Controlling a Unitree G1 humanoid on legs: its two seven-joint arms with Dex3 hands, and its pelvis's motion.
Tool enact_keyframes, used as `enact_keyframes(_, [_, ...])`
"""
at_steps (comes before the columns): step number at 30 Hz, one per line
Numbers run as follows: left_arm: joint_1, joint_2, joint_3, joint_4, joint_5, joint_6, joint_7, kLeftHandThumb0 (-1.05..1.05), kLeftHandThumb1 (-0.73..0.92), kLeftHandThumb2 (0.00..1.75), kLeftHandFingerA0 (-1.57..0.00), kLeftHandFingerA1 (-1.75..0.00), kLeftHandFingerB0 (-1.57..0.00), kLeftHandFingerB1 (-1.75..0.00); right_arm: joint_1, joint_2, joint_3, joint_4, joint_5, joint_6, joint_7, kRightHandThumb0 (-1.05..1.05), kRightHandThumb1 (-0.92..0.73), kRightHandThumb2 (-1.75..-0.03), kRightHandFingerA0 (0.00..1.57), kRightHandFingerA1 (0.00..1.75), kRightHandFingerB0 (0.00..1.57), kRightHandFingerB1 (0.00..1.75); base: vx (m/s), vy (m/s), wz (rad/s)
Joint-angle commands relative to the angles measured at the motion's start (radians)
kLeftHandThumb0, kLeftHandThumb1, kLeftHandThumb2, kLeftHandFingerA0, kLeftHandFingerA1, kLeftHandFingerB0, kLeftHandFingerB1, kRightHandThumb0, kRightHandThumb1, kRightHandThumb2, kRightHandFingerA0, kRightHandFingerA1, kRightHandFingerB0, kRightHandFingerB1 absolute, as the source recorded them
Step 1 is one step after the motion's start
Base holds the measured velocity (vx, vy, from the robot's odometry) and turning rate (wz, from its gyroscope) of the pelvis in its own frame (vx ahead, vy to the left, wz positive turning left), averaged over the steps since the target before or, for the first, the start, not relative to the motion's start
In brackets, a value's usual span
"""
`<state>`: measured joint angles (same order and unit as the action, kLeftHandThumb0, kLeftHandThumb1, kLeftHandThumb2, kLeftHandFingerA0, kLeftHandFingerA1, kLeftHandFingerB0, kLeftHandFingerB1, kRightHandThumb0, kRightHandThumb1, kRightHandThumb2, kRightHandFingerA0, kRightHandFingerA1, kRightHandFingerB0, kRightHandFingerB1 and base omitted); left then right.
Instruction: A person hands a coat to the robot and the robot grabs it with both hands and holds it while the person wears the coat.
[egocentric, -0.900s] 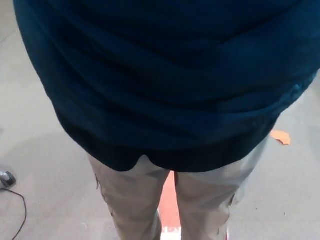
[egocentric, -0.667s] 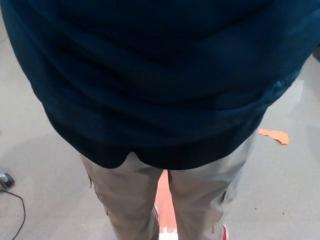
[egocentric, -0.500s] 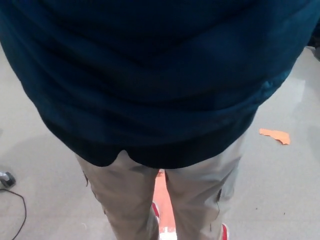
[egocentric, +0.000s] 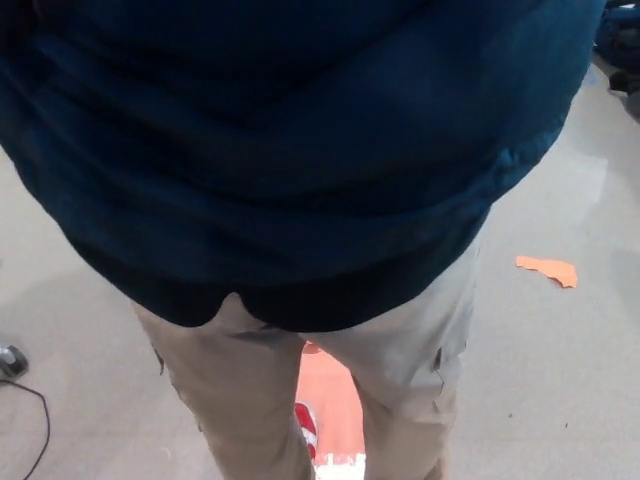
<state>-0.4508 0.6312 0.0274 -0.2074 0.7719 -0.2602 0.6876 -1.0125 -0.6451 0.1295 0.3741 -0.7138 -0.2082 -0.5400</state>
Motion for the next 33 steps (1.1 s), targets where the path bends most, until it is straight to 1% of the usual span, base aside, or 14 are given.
enact_keyframes(1, [0.700, -0.188, -0.031, -0.246, 0.003, -0.278, 0.241, -0.82, 0.92, 0.72, -0.01, -0.18, -0.07, -0.24, 1.161, 0.170, -0.153, -0.987, 0.250, -0.247, -0.016, -1.00, -0.72, -1.03, 0.00, 0.19, 0.00, 0.00, 0.00, 0.000, 0.00])
enact_keyframes(11, [0.712, -0.221, -0.175, 0.011, 0.219, -0.247, 0.521, -0.77, 0.79, 1.12, -0.06, -0.35, -0.09, -0.30, 1.341, 0.166, -0.096, -0.881, 0.058, -0.240, -0.083, -0.97, -0.81, -1.10, 0.00, 0.36, 0.00, 0.12, 0.00, 0.000, 0.00])
enact_keyframes(12, [0.727, -0.213, -0.177, 0.032, 0.198, -0.268, 0.499, -0.80, 0.92, 0.79, -0.04, -0.28, -0.11, -0.23, 1.357, 0.168, -0.074, -0.869, 0.042, -0.226, -0.079, -0.80, -0.92, -0.68, 0.00, 0.50, 0.00, 0.09, 0.00, 0.000, 0.00])
enact_keyframes(14, [0.738, -0.214, -0.185, 0.053, 0.198, -0.267, 0.496, -0.77, 0.78, 1.11, -0.06, -0.35, -0.08, -0.30, 1.370, 0.172, -0.058, -0.858, 0.037, -0.219, -0.068, -0.97, -0.82, -1.13, 0.01, 0.40, 0.00, 0.16, 0.00, 0.000, 0.00])
enact_keyframes(15, [0.740, -0.216, -0.189, 0.065, 0.201, -0.268, 0.502, -0.77, 0.92, 0.74, -0.08, -0.33, -0.14, -0.25, 1.376, 0.175, -0.054, -0.853, 0.040, -0.222, -0.062, -0.81, -0.87, -0.71, 0.00, 0.59, 0.00, 0.12, 0.00, 0.000, 0.00])
enact_keyframes(17, [0.719, -0.212, -0.205, 0.131, 0.202, -0.270, 0.504, -0.76, 0.92, 0.73, -0.08, -0.35, -0.12, -0.24, 1.356, 0.183, -0.028, -0.800, 0.062, -0.229, -0.053, -0.81, -0.90, -0.67, 0.00, 0.60, 0.00, 0.27, 0.00, 0.000, 0.00])
enact_keyframes(18, [0.712, -0.206, -0.221, 0.185, 0.224, -0.245, 0.522, -0.79, 0.91, 0.76, -0.06, -0.34, -0.10, -0.22, 1.356, 0.193, -0.007, -0.767, 0.064, -0.230, -0.055, -0.84, -0.70, -1.07, 0.09, 0.61, 0.00, 0.29, 0.00, 0.000, 0.00])
enact_keyframes(21, [0.717, -0.218, -0.249, 0.255, 0.239, -0.208, 0.537, -0.79, 0.79, 1.11, -0.06, -0.46, -0.08, -0.28, 1.371, 0.211, 0.014, -0.727, 0.039, -0.237, -0.069, -0.81, -0.70, -1.03, 0.09, 0.56, 0.04, 0.37, 0.00, 0.000, 0.00])
enact_keyframes(23, [0.716, -0.224, -0.267, 0.296, 0.249, -0.196, 0.558, -0.89, 0.85, 1.15, -0.03, -0.48, -0.11, -0.31, 1.383, 0.220, 0.022, -0.706, 0.018, -0.241, -0.076, -0.80, -0.89, -0.67, 0.13, 0.52, 0.03, 0.36, 0.00, 0.000, 0.00])
enact_keyframes(26, [0.706, -0.234, -0.317, 0.426, 0.246, -0.189, 0.555, -0.89, 0.84, 1.15, -0.03, -0.49, -0.12, -0.32, 1.401, 0.219, 0.050, -0.648, 0.015, -0.267, -0.073, -0.81, -0.69, -1.00, 0.11, 0.54, 0.05, 0.37, 0.00, 0.000, 0.00])
enact_keyframes(27, [0.700, -0.230, -0.326, 0.442, 0.252, -0.186, 0.559, -0.80, 0.78, 1.13, -0.09, -0.53, -0.10, -0.36, 1.399, 0.220, 0.052, -0.639, 0.011, -0.263, -0.069, -0.78, -0.85, -0.66, 0.15, 0.47, 0.04, 0.36, 0.00, 0.000, 0.00])
enact_keyframes(29, [0.673, -0.229, -0.339, 0.478, 0.253, -0.185, 0.566, -0.73, 0.75, 1.12, -0.12, -0.55, -0.02, -0.37, 1.384, 0.222, 0.049, -0.624, 0.009, -0.257, -0.057, -0.39, -0.49, -1.07, 0.00, 0.51, 0.00, 0.53, 0.00, 0.000, 0.00])
enact_keyframes(31, [0.640, -0.230, -0.350, 0.514, 0.250, -0.180, 0.567, -0.76, 0.76, 1.13, -0.19, -0.58, 0.00, -0.37, 1.359, 0.226, 0.047, -0.603, 0.008, -0.250, -0.047, -0.77, -0.85, -0.66, 0.16, 0.47, 0.08, 0.37, 0.00, 0.000, 0.00])
enact_keyframes(33, [0.600, -0.231, -0.358, 0.545, 0.247, -0.168, 0.555, -0.78, 0.92, 0.71, -0.15, -0.49, -0.11, -0.25, 1.327, 0.230, 0.044, -0.583, 0.012, -0.238, -0.031, -0.78, -0.67, -1.00, 0.14, 0.53, 0.04, 0.46, 0.00, 0.000, 0.00])
